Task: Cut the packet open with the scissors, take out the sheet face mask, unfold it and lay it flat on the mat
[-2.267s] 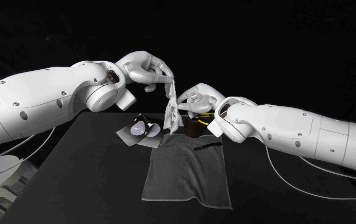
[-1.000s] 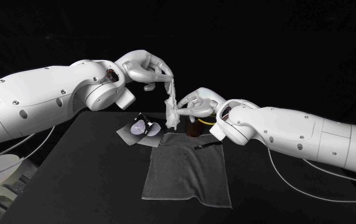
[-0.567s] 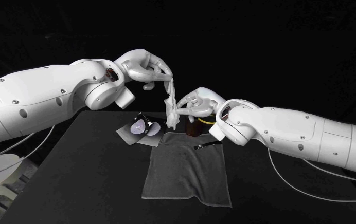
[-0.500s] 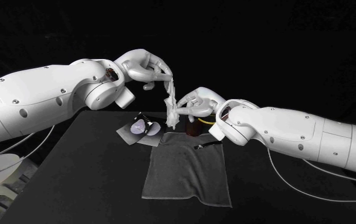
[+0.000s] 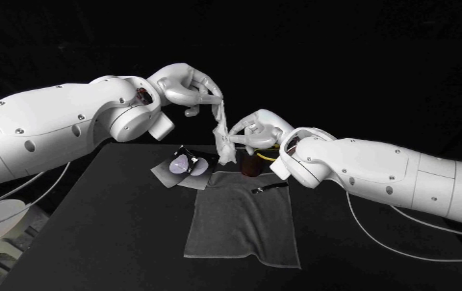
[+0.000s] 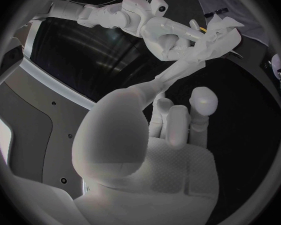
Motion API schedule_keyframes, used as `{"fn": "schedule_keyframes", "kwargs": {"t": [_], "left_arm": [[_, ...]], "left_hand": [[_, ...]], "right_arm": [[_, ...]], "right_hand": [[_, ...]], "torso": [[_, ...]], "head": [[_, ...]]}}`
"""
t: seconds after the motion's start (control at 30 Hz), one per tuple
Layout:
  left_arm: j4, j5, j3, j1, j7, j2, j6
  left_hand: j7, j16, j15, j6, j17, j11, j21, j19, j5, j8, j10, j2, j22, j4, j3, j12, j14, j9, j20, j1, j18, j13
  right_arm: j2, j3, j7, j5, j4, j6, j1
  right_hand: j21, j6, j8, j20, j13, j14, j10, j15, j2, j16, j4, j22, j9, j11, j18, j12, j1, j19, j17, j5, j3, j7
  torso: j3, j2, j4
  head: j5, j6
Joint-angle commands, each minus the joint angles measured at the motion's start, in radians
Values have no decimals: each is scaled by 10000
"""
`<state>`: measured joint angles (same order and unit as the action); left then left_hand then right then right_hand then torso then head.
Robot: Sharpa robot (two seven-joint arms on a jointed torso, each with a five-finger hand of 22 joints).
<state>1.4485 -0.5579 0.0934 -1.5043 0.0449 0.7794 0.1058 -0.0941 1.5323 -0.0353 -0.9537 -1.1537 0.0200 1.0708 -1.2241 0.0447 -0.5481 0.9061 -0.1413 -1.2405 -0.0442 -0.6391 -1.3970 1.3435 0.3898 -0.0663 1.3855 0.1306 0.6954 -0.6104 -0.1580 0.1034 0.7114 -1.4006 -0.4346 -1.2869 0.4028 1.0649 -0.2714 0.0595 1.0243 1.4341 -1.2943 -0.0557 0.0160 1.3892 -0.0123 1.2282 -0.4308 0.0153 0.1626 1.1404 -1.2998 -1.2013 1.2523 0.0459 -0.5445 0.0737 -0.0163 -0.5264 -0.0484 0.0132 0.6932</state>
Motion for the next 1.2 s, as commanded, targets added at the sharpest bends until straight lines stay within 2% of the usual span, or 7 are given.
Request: {"fn": "schedule_keyframes", "kwargs": {"t": [0.03,0.23,0.4,0.8,1.2], "left_arm": [[-45,86,-10,-23,14,-4,-153],[-149,89,-3,-21,-20,2,-157],[-290,36,49,-15,-42,12,-148],[-490,-182,156,29,-61,48,-141],[-662,-352,171,36,-7,158,17]], "left_hand": [[-10,21,6,-27,-11,-25,19,-65,34,-56,-10,98,-4,12,-51,10,80,771,-8,-36,-67,-9],[-10,21,6,-24,-18,-24,35,-78,34,-59,-12,94,-14,13,-62,11,85,783,-8,-43,-70,-13],[-10,21,6,-24,-18,-24,35,-78,34,-59,-12,94,-14,13,-62,11,85,783,-8,-43,-70,-13],[-10,19,7,-21,-20,-24,50,-91,34,-63,-11,91,-23,13,-75,12,87,796,-7,-49,-73,-10],[-11,20,7,-19,-41,-23,67,-104,34,-65,6,87,-33,12,-81,8,99,804,-7,-55,-77,10]], "right_arm": [[-84,23,164,215,-56,-472,-14],[-337,60,137,405,-244,-674,-63],[-623,110,19,614,-397,-780,-194],[-961,240,-193,967,-399,-759,-737],[-1068,286,-535,1983,-43,-324,-1244]], "right_hand": [[156,81,-405,-16,72,117,-245,-3,0,80,33,54,-402,-166,133,62,140,-112,76,26,-125,-20],[601,141,-517,-55,361,281,-456,-43,85,240,132,222,-475,-208,74,254,263,-293,376,26,-322,-62],[864,173,-577,-77,536,367,-578,-64,126,328,182,322,-514,-230,39,375,342,-398,536,26,-423,-82],[928,185,-604,-87,565,388,-607,-74,157,341,206,352,-532,-238,32,387,386,-430,564,26,-461,-90],[999,191,-624,-94,572,407,-622,-80,200,354,232,381,-546,-246,22,379,420,-459,594,26,-481,-98]], "torso": [[-1,4,3],[-4,8,6],[-5,6,10],[-4,6,-8],[0,8,-1]], "head": [[-6,-19],[1,-21],[7,-41],[61,-103],[63,-223]]}}
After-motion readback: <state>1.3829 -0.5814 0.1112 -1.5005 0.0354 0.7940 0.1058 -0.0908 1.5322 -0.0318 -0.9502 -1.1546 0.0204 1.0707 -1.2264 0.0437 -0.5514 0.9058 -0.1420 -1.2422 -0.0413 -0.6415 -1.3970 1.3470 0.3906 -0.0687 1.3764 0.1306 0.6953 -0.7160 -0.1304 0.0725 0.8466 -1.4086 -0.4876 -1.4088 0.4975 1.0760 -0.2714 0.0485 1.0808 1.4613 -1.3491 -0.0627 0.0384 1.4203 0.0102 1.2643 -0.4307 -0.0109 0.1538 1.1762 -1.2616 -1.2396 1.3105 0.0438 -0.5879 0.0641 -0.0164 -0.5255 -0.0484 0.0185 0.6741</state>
